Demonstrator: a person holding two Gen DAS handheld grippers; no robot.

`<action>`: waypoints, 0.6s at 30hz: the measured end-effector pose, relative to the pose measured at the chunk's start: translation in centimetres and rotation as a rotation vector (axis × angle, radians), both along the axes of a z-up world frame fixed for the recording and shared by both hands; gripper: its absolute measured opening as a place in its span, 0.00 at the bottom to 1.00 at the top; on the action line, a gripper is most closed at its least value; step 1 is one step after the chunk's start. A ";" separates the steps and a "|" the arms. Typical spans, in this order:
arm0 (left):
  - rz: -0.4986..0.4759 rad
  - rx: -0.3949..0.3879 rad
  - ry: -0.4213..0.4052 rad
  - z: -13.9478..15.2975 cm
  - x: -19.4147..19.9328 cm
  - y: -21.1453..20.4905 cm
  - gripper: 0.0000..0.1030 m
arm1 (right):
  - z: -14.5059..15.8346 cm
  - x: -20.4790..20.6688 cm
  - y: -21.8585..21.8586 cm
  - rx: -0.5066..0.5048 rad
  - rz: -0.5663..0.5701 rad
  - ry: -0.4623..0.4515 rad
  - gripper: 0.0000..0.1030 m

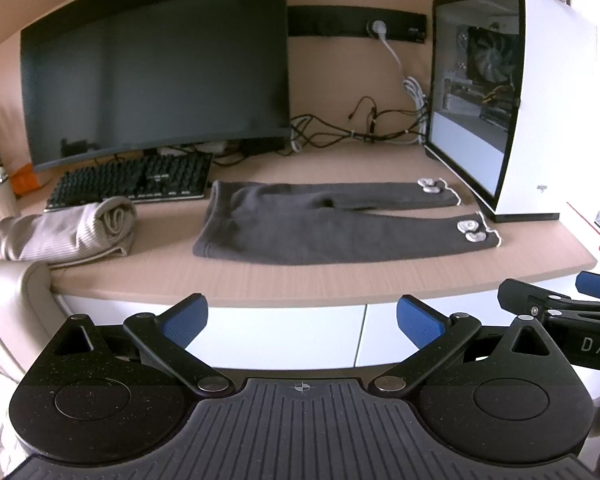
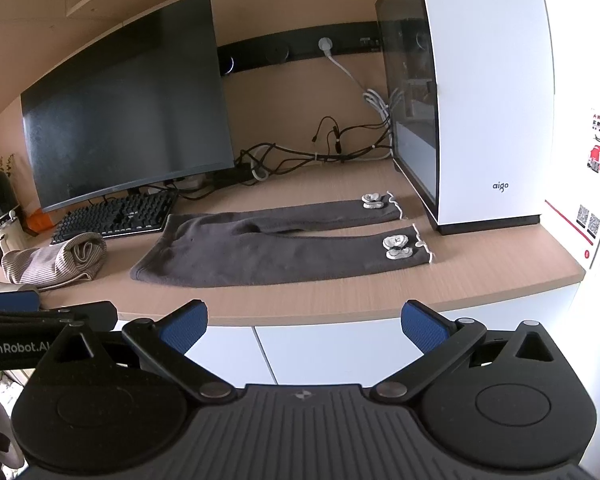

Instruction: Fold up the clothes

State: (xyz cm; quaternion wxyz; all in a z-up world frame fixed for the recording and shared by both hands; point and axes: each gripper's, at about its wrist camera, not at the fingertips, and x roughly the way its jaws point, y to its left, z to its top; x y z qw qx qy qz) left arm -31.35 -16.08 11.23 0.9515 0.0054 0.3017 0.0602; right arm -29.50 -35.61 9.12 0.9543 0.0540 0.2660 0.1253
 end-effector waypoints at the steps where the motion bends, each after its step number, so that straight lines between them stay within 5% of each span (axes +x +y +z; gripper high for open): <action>1: 0.000 0.000 0.001 0.0 0.0 0.0 1.00 | 0.0 0.0 0.0 0.000 0.000 0.000 1.00; 18: 0.008 -0.009 -0.001 -0.1 -0.2 0.6 1.00 | -0.1 -0.1 0.4 -0.003 0.006 0.005 1.00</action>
